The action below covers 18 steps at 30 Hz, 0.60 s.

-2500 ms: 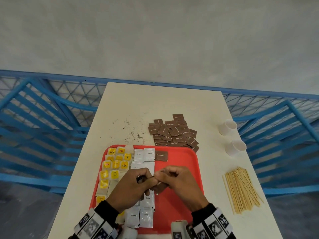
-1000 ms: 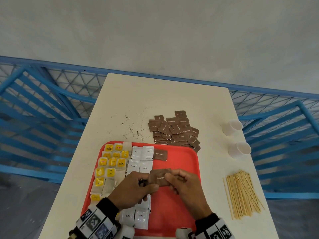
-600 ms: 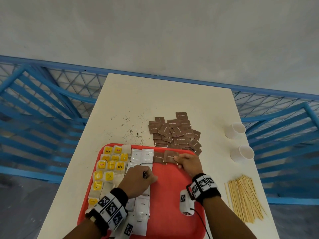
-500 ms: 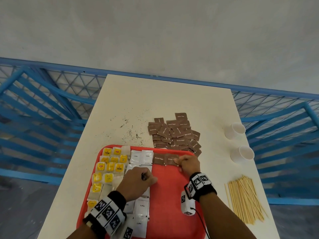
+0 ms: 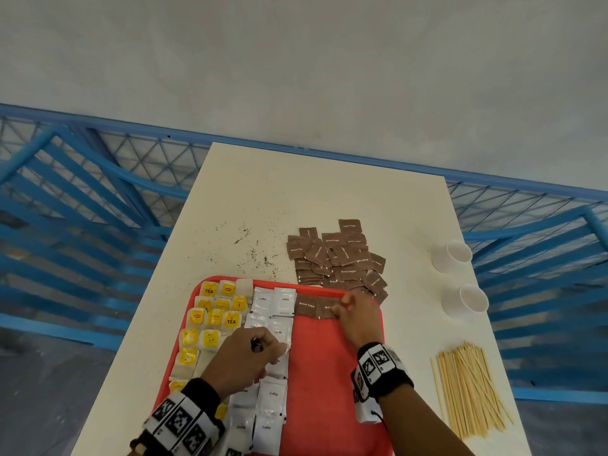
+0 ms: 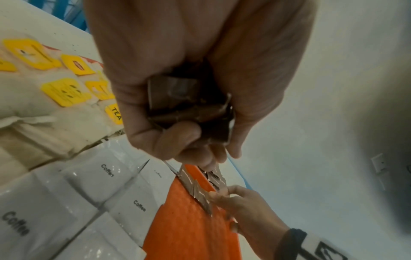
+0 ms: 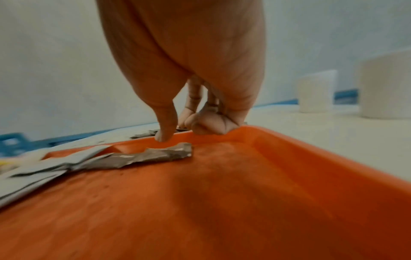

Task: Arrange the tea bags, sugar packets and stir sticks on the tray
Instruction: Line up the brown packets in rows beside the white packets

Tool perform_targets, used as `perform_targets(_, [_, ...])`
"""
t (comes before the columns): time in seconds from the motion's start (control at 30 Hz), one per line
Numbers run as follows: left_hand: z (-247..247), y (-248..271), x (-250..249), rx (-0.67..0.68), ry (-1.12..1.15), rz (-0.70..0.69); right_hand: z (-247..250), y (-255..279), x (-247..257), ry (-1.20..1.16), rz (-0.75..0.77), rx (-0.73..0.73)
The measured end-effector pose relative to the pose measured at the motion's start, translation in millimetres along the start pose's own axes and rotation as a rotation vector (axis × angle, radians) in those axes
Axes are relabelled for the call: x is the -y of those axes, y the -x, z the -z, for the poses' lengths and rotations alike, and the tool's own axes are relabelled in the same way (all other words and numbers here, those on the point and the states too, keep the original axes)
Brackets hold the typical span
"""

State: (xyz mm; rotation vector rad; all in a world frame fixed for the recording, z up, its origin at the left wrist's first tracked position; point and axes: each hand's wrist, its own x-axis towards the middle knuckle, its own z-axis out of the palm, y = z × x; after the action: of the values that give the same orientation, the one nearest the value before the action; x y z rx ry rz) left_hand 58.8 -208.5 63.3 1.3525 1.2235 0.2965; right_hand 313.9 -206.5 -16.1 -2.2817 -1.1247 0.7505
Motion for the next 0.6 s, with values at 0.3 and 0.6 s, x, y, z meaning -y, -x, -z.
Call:
perform_targets(0.3, [9.0, 13.5, -0.4, 0.02, 0.108, 0.008, -28.4, 15.5, 3.8, 0.255, 0.338, 0.083])
perform_targets(0.6, [18.0, 27.0, -14.4, 0.109, 0.698, 0.193, 1.1, 38.7, 27.9, 0.065, 0.369, -0.012])
